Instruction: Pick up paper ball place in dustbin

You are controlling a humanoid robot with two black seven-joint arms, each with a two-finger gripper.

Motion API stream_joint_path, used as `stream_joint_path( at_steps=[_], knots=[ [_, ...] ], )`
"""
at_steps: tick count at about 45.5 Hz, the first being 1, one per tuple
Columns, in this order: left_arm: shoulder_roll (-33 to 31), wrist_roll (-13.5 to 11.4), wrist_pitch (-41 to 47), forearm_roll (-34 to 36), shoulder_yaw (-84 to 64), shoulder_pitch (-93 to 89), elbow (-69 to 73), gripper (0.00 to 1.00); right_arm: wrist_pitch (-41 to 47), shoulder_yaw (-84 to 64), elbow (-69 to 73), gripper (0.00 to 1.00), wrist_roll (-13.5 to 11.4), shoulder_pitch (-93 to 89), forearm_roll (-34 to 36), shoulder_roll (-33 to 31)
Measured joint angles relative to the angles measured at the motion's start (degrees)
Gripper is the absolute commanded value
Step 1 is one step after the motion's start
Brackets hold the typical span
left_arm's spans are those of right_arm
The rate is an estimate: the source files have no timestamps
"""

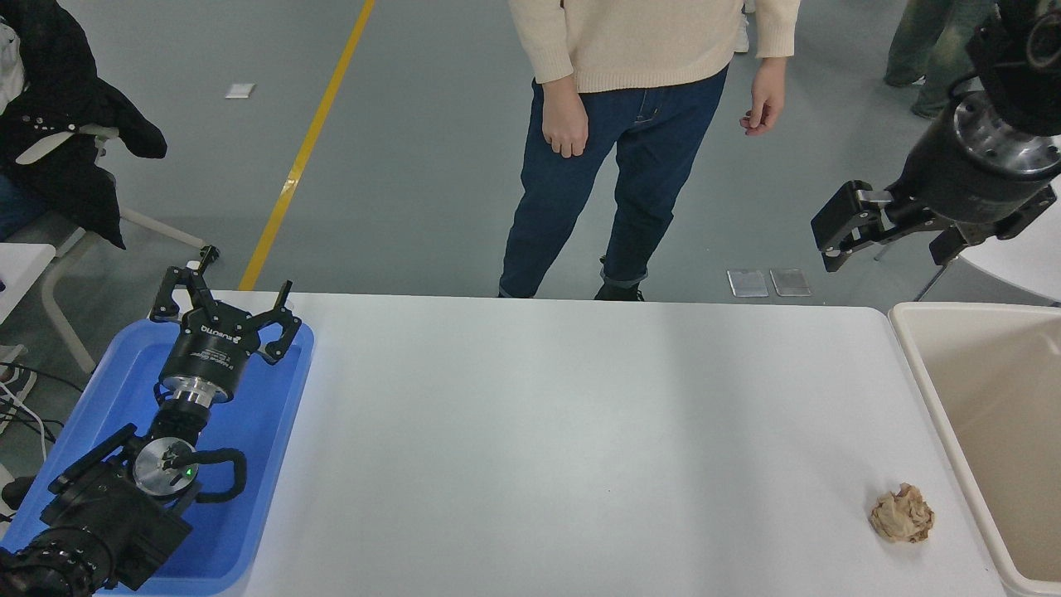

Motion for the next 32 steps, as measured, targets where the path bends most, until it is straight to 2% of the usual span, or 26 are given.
stream_joint_path(
  at_steps=[32],
  knots=[
    [0.0, 0.0, 0.0, -0.1, 0.0, 0.0, 0.0, 1.0, 0.0, 0.5, 0.0, 1.0, 0.0, -0.8, 0.0, -0.2]
  ],
)
